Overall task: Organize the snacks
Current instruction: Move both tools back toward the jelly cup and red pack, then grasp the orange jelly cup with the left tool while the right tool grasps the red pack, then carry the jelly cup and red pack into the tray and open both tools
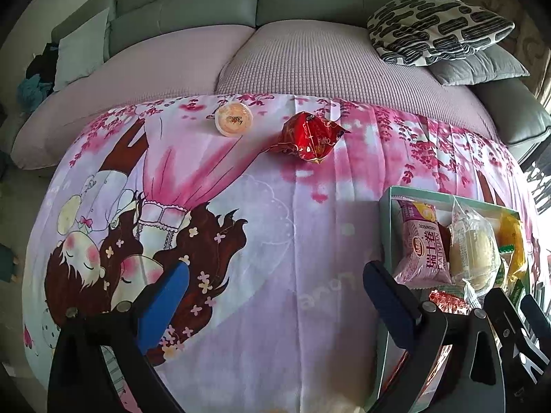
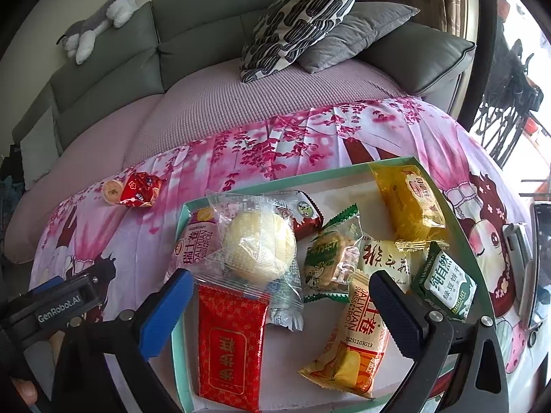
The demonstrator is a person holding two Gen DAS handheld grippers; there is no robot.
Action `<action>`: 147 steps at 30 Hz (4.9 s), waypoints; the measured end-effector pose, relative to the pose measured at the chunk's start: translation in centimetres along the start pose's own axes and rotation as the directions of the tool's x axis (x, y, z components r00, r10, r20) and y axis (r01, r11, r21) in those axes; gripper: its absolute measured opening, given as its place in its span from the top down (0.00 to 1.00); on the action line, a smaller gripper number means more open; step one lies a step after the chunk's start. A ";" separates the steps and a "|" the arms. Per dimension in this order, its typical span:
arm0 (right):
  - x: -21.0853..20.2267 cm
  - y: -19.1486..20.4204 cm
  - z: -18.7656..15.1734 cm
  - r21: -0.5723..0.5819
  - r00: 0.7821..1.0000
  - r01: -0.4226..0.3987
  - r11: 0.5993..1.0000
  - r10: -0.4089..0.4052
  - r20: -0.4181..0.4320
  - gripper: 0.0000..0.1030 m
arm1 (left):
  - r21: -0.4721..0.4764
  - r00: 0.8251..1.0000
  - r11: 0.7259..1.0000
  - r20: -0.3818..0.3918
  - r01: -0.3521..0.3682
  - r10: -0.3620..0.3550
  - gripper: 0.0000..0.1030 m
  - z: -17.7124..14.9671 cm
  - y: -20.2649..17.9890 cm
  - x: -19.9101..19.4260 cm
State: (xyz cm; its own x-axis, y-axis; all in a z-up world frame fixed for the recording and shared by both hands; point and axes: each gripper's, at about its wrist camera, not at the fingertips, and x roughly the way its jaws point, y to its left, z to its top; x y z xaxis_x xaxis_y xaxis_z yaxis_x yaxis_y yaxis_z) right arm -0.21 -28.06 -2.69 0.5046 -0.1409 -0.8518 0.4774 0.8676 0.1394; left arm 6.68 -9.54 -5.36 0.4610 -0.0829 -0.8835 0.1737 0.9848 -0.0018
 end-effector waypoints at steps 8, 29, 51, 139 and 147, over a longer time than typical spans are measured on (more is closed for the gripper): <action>0.2 1.3 -0.3 -0.044 1.000 0.010 0.999 -0.010 -0.004 0.00 | -0.012 1.000 1.000 0.001 -0.011 0.011 0.02 0.6 1.0 -0.3; 0.7 6.7 1.1 -0.114 0.997 -0.061 0.992 0.066 0.039 0.00 | -0.198 0.998 0.979 -0.009 0.056 -0.058 0.02 4.2 9.6 1.9; 7.4 17.0 4.7 -0.230 0.979 -0.127 0.965 0.158 0.125 0.00 | -0.251 0.984 0.954 0.097 0.167 -0.147 0.02 8.5 12.7 7.6; 0.6 14.9 5.8 -0.061 0.944 -0.280 0.958 0.286 0.164 0.56 | -0.318 0.933 0.888 0.250 0.333 -0.260 0.57 5.6 10.8 -3.0; -4.9 11.0 2.3 -0.047 0.954 -0.243 0.969 0.248 0.171 0.56 | -0.275 0.911 0.882 0.269 0.383 -0.312 0.57 1.4 10.9 -5.4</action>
State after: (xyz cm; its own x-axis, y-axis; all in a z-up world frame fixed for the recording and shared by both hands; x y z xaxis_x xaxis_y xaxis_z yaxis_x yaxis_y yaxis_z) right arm 4.17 -18.93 4.19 0.7225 -0.0008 -0.6914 0.3059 0.8971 0.3187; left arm 7.29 1.39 0.08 0.5996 -0.4243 -0.6786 0.0907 0.8785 -0.4691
